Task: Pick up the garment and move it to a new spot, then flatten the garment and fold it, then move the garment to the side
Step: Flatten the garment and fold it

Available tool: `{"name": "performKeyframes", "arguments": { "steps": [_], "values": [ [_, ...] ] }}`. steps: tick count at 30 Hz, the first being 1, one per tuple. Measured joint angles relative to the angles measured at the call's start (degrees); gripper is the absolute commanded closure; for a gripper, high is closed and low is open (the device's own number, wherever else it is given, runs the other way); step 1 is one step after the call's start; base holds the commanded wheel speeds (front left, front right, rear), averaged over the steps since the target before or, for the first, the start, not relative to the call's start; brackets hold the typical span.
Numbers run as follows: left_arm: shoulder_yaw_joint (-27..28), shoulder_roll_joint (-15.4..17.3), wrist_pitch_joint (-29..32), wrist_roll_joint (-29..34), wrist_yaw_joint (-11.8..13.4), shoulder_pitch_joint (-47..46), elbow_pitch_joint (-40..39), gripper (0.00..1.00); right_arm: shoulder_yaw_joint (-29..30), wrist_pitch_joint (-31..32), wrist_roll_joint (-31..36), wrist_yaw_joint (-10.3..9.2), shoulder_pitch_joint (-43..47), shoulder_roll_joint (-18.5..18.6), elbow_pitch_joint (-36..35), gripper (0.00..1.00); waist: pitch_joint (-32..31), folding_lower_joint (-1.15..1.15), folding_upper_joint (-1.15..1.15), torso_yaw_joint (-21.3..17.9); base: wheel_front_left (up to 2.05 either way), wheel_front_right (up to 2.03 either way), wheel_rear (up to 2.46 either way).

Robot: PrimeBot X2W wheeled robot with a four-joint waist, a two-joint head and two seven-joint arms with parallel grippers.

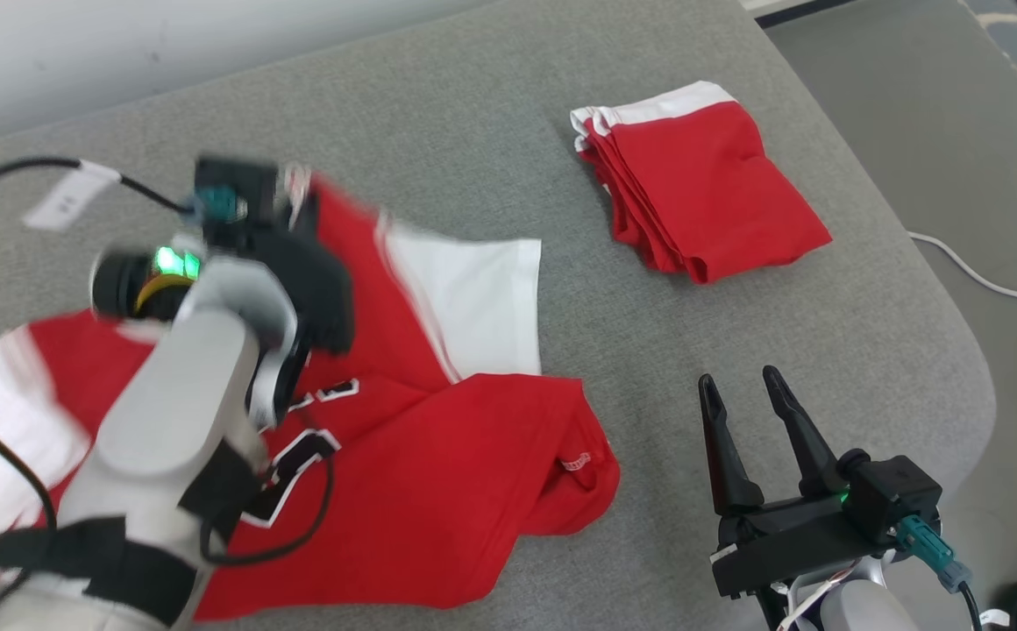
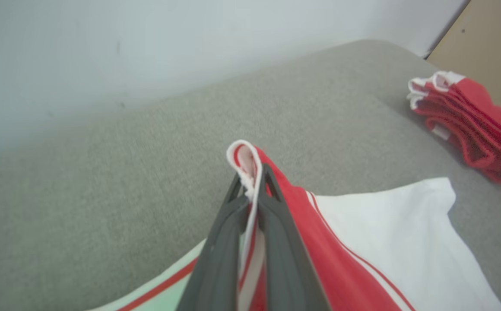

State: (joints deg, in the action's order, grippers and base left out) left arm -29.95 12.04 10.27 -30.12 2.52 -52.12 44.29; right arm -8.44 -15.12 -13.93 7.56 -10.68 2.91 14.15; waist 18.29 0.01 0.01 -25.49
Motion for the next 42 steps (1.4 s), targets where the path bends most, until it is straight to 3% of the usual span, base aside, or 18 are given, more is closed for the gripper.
{"name": "performKeyframes", "arguments": {
  "steps": [9, 15, 19, 24, 31, 35, 37, 41, 42],
  "values": [
    [2.1, -3.4, -20.1, 2.0, -1.9, -11.0, -9.5, 1.0, 0.7, 0.0, 2.0, 0.0, 0.1, 0.0, 0.4, 0.0, -1.6, 0.0, 0.0, 3.2, 0.0, 0.0, 0.0],
    [4.6, -5.7, -24.0, 0.5, -2.5, -14.3, -19.5, 1.0, 1.0, 0.0, 3.7, -0.01, 0.5, 0.0, 1.0, 0.0, -3.6, 0.0, 0.0, 5.9, 0.0, 0.0, 0.0],
    [6.8, -6.4, -24.7, -1.2, -0.9, -12.5, -26.9, 1.0, 1.2, 0.0, 4.5, 0.0, 1.5, 0.0, 1.4, 0.0, -5.2, -0.01, -0.01, 8.2, 0.0, 0.0, 0.0],
    [12.2, -4.2, -24.9, -4.7, 2.8, 1.5, -34.1, 1.0, 0.9, 0.0, 5.5, 0.0, 2.4, 0.0, 1.5, 0.0, -6.7, -0.01, -0.01, 11.7, 0.0, 0.0, 0.0],
    [22.9, -2.1, -25.2, -11.1, 6.2, 34.2, -40.2, 1.0, 1.2, 0.0, 6.5, -0.01, 2.9, 0.0, 1.5, 0.0, -8.1, -0.02, -0.01, 16.9, 0.0, 0.0, 0.0],
    [29.9, -5.2, -25.3, -12.9, 6.5, 45.3, -40.1, 1.0, 1.6, 0.0, 7.2, -0.01, 2.8, 0.0, 1.7, 0.0, -8.3, -0.02, -0.01, 19.8, 0.0, 0.0, 0.0],
    [33.1, -7.4, -25.3, -15.2, 5.6, 47.4, -39.4, 1.0, 1.7, 0.0, 7.5, 0.0, 2.8, 0.0, 1.8, 0.0, -8.4, -0.02, -0.01, 21.1, 0.0, 0.0, 0.0],
    [35.6, -8.7, -25.3, -17.1, 5.0, 48.9, -35.1, 1.0, 1.3, 0.0, 7.8, -0.01, 2.7, 0.0, 2.0, 0.0, -8.9, -0.01, -0.01, 23.4, 0.0, 0.0, 0.0],
    [35.6, -8.8, -25.3, -18.7, 4.9, 48.9, -33.8, 0.65, 1.1, 0.0, 7.8, -0.01, 2.6, 0.0, 2.0, 0.0, -9.0, -0.01, -0.01, 23.8, 0.0, 0.0, 0.0]
  ]
}}
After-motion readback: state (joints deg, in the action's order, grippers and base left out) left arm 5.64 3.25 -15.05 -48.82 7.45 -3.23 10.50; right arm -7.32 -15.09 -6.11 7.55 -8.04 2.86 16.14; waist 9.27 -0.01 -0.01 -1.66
